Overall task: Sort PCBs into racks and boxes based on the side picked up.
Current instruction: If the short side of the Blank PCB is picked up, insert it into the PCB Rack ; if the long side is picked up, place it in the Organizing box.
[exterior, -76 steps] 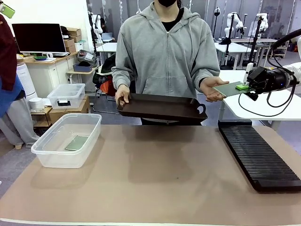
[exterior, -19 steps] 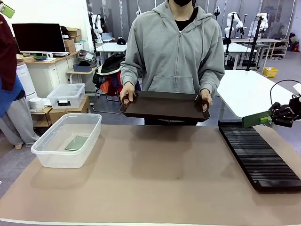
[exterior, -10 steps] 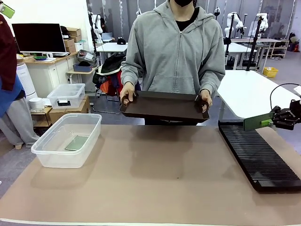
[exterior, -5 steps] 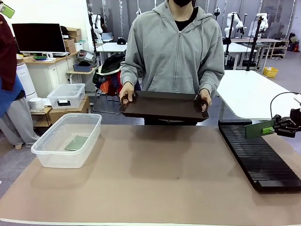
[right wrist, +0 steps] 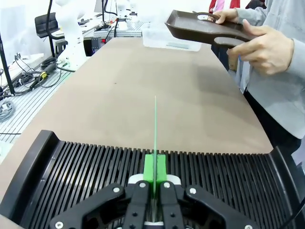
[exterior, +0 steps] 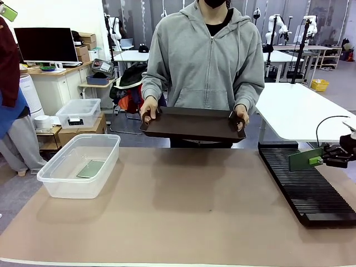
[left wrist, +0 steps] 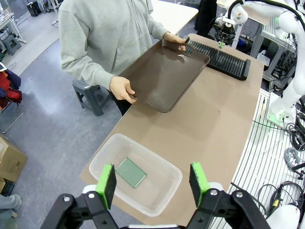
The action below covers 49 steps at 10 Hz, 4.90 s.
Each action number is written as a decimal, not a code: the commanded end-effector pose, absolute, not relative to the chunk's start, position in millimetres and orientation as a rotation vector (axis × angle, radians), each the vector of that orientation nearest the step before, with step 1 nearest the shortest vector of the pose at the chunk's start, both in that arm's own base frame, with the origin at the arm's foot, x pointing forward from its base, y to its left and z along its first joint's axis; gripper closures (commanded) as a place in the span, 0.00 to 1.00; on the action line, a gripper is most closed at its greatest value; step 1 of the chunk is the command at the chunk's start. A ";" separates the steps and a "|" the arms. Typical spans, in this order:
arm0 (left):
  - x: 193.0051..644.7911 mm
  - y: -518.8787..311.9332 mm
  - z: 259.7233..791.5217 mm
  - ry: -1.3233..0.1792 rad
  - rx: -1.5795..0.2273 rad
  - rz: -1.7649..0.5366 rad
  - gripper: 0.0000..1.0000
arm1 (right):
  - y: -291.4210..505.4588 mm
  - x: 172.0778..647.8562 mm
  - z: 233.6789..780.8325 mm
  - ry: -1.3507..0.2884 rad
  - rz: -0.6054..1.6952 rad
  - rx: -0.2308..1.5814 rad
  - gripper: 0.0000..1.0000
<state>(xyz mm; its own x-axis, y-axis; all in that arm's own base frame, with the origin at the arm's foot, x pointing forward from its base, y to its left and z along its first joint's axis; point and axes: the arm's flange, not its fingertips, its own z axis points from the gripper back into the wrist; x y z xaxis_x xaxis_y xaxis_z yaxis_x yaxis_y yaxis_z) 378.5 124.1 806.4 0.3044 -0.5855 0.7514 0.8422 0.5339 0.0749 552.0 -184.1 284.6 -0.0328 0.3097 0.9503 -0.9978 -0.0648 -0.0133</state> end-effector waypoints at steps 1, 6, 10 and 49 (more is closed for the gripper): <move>377.7 122.5 805.7 -0.814 -0.365 -0.962 0.17 | -179.5 560.5 282.0 -0.906 1.387 1.019 0.97; 377.7 122.5 805.7 -0.814 -0.365 -0.962 0.17 | -174.1 564.5 273.1 -0.851 1.384 1.030 0.97; 377.7 122.5 805.7 -0.814 -0.365 -0.962 0.17 | -171.9 564.8 267.3 -0.816 1.394 1.042 0.97; 377.7 122.5 805.7 -0.814 -0.365 -0.962 0.17 | -187.3 562.2 345.5 -0.889 1.417 0.878 0.00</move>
